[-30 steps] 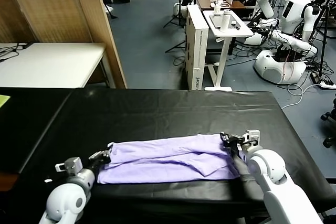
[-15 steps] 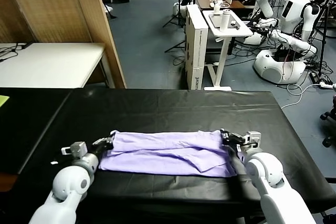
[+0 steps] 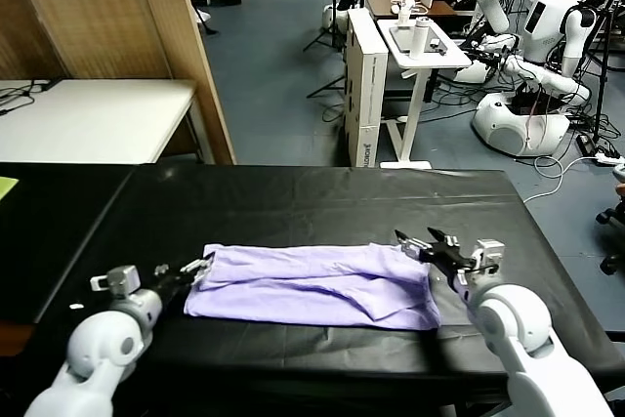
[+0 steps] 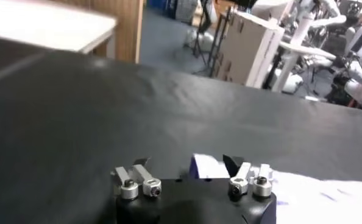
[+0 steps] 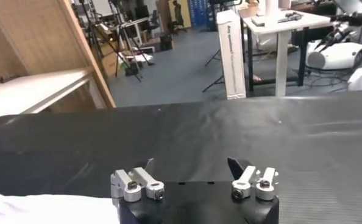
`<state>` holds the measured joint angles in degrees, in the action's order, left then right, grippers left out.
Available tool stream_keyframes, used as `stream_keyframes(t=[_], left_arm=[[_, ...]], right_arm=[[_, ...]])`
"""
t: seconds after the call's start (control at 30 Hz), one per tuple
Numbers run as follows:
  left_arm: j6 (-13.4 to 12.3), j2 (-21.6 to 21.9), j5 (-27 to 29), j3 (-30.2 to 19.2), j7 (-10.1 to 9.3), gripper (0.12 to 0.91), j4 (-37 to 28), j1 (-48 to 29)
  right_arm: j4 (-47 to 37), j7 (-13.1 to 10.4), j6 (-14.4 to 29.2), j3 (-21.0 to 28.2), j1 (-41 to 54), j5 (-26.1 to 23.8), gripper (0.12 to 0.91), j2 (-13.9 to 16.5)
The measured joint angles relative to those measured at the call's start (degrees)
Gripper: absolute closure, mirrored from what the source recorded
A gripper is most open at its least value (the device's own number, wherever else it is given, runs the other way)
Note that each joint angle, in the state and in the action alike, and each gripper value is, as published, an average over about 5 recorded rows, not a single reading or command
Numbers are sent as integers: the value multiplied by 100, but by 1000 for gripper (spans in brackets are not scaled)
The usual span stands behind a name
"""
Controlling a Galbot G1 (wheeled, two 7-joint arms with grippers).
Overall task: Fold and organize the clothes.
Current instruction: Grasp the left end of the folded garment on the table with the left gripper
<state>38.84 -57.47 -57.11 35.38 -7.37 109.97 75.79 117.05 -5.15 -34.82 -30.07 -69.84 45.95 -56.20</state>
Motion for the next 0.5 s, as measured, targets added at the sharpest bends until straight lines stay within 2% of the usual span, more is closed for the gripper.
stream_keyframes(t=[0.07,0.13,0.5], left_arm=[[228,84,-304,121,84,123,20,86],[324,139,-458,201,170,123,22,148],[328,139,-779,250,313,123,-76,152]], right_arm=[[101,6,-2,-97,-97,32,118,48],[182,12,-5,-185,-182,50,118,72],[281,13,-40,-304,-297,42,118,59]])
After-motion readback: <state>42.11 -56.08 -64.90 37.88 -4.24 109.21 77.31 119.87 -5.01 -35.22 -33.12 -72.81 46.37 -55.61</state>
